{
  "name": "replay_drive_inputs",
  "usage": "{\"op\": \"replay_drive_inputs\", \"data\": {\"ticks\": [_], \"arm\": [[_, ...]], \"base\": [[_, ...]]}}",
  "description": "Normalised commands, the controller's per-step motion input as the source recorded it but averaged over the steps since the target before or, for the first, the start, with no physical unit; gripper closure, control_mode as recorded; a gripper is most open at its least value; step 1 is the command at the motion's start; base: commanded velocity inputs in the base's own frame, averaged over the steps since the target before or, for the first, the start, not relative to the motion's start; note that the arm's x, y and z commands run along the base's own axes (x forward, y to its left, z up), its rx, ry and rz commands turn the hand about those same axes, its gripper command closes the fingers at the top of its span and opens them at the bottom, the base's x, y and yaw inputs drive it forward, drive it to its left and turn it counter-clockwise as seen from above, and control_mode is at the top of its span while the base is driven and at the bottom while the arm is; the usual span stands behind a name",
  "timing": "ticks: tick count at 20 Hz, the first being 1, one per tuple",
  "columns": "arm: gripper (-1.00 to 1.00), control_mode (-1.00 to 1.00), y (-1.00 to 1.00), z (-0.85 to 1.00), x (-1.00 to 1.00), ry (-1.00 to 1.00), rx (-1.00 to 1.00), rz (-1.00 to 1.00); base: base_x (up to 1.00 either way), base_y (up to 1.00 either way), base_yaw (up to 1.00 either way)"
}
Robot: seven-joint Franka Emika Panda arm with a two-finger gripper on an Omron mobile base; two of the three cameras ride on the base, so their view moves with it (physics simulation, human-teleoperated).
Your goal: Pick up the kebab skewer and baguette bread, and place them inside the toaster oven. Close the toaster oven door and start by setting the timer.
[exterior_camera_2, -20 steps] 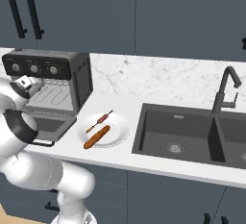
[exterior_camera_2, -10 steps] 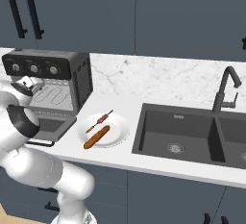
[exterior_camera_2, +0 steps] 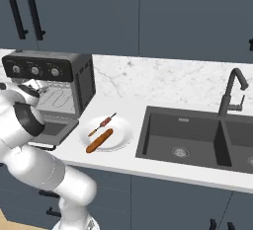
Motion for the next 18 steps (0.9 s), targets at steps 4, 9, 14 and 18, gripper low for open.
{"op": "replay_drive_inputs", "data": {"ticks": [4,9,14,18], "arm": [[-1.0,-1.0,0.0,-0.17,0.24,0.0,0.05,-0.06],[-1.0,-1.0,0.0,-0.2,0.37,0.0,0.0,-0.07],[-1.0,-1.0,0.0,-0.27,0.2,0.0,0.0,-0.04],[-1.0,-1.0,0.0,-0.16,0.2,0.0,0.01,-0.06]], "base": [[0.0,0.0,0.0],[0.0,0.0,0.0],[0.0,0.0,0.0],[0.0,0.0,0.0]]}}
